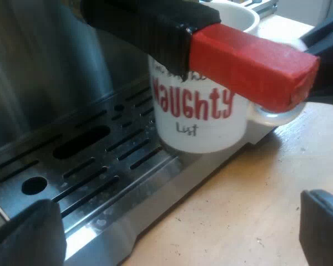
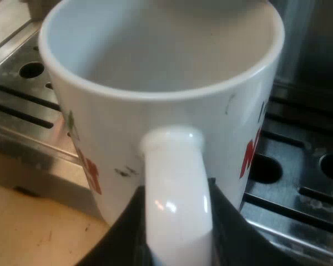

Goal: Place mug into machine

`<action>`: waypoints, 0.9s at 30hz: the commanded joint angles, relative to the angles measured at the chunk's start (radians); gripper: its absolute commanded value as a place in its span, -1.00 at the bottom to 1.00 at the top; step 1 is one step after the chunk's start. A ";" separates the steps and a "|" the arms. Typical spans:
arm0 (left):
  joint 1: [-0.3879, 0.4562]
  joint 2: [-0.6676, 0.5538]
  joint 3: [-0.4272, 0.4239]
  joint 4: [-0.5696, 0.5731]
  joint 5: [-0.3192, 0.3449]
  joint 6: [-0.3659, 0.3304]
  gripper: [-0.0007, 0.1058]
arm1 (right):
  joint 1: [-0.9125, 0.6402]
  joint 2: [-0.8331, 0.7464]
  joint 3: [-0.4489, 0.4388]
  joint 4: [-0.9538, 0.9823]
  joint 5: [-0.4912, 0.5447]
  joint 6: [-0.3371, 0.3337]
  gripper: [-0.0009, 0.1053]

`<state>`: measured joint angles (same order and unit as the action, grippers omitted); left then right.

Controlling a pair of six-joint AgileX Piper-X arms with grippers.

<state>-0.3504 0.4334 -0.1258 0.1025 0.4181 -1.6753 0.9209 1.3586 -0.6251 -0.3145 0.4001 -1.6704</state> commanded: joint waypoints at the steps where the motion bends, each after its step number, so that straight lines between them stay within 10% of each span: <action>1: -0.004 0.000 0.001 -0.019 0.005 -0.001 0.65 | 0.000 0.018 -0.038 -0.057 -0.012 -0.013 -0.98; 18: -0.004 0.000 0.001 -0.019 0.005 -0.001 0.65 | 0.000 0.202 -0.152 -0.130 0.031 -0.018 -0.97; 27: -0.004 0.000 0.001 -0.019 0.005 -0.001 0.65 | 0.000 0.203 -0.154 -0.130 0.044 -0.016 -0.06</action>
<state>-0.3504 0.4334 -0.1258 0.1025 0.4178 -1.6753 0.9209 1.5673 -0.7671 -0.4186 0.4286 -1.6773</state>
